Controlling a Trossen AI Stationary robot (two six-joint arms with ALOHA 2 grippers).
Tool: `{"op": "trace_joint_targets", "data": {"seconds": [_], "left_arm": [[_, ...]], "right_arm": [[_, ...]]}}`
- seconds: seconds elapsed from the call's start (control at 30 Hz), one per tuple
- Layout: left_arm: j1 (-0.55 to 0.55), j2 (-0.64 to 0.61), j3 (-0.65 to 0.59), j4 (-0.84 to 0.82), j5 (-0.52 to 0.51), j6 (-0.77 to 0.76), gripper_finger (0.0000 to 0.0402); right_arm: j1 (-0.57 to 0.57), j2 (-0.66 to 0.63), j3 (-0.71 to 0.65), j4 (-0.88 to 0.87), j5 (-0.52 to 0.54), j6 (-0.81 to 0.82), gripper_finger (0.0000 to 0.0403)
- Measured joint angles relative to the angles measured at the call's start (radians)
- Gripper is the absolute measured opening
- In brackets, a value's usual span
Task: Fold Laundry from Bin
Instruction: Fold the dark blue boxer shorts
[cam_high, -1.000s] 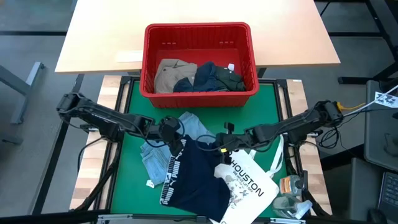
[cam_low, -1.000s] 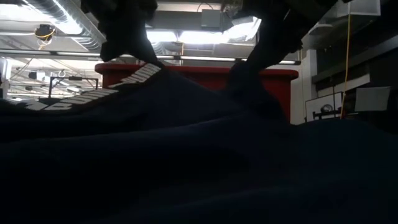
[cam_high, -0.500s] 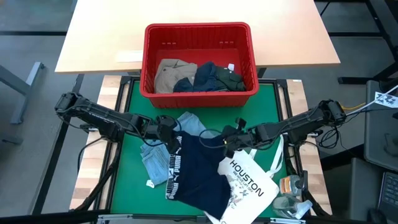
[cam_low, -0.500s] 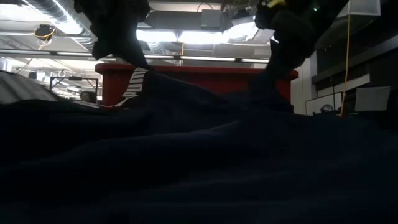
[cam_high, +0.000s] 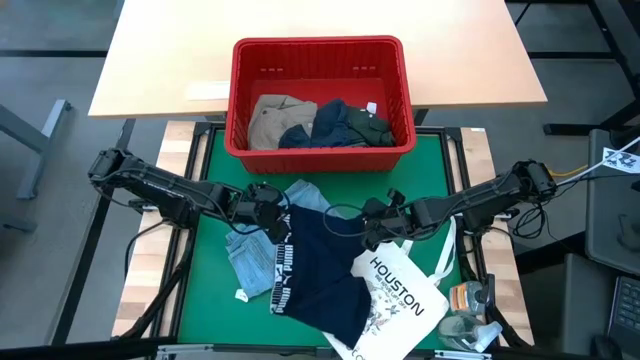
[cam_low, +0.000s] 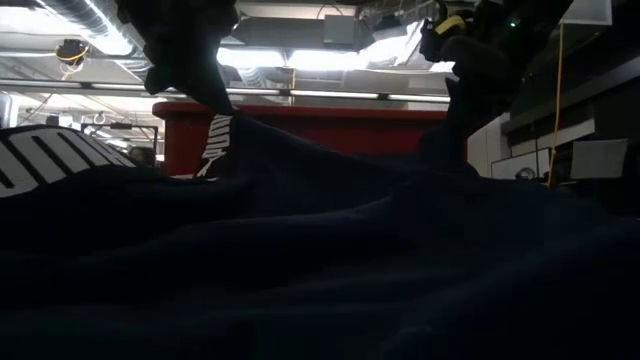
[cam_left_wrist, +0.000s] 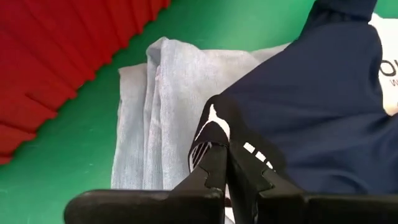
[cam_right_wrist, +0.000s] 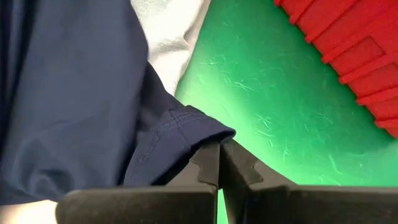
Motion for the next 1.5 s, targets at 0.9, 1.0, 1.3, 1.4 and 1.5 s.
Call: {"op": "trace_joint_targets", "data": {"seconds": [0.9, 1.0, 1.3, 1.4, 1.5], "left_arm": [[0.005, 0.149, 0.000, -0.017, -0.061, 0.003, 0.0000], [0.009, 0.153, 0.000, -0.045, -0.077, 0.002, 0.0000], [0.025, 0.147, 0.000, -0.039, -0.214, -0.056, 0.0000], [0.035, 0.147, 0.000, -0.040, -0.209, -0.057, 0.0000], [0.040, 0.147, 0.000, -0.043, -0.209, -0.057, 0.0000]], "right_arm": [[0.000, 0.045, -0.042, -0.020, 0.078, -0.002, 0.0003], [0.000, 0.048, -0.042, -0.018, 0.092, -0.001, 0.0003], [0.000, 0.048, -0.042, -0.022, 0.255, 0.192, 0.0003], [0.000, 0.048, -0.042, -0.025, 0.255, 0.231, 0.0003], [0.000, 0.048, -0.042, -0.049, 0.252, 0.256, 0.0003]]}}
